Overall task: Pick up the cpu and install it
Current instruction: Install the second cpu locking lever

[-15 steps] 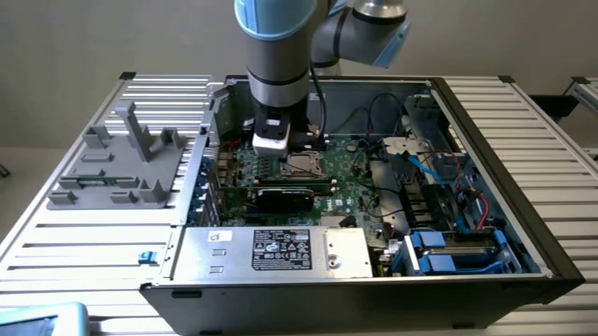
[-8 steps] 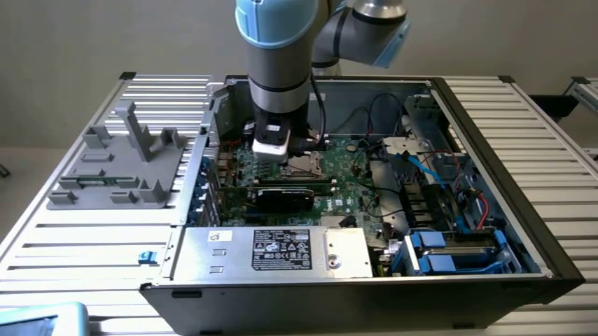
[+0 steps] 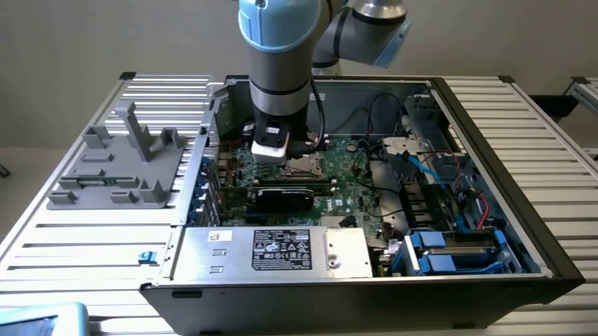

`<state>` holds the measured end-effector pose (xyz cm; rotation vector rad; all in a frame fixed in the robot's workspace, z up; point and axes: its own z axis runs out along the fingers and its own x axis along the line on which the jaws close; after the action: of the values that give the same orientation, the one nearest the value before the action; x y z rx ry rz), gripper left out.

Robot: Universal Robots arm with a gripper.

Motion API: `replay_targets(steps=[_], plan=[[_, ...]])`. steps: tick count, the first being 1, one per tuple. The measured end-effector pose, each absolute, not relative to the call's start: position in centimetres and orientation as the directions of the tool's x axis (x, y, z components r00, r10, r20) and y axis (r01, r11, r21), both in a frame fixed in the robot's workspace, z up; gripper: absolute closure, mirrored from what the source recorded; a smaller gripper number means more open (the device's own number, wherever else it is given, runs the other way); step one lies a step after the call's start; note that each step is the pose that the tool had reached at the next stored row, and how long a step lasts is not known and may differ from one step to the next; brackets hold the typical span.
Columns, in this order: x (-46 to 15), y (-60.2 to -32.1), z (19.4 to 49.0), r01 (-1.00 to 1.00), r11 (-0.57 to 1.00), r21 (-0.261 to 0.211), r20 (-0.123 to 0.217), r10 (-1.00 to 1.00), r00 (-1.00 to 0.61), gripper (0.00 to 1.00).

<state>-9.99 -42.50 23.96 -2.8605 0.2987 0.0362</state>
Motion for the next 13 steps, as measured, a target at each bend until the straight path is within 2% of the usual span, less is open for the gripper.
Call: replay_targets(steps=[13], plan=[[-9.82, -42.36, 23.84, -0.206, -0.942, -0.265, -0.054, -0.199, 0.978, 0.89]])
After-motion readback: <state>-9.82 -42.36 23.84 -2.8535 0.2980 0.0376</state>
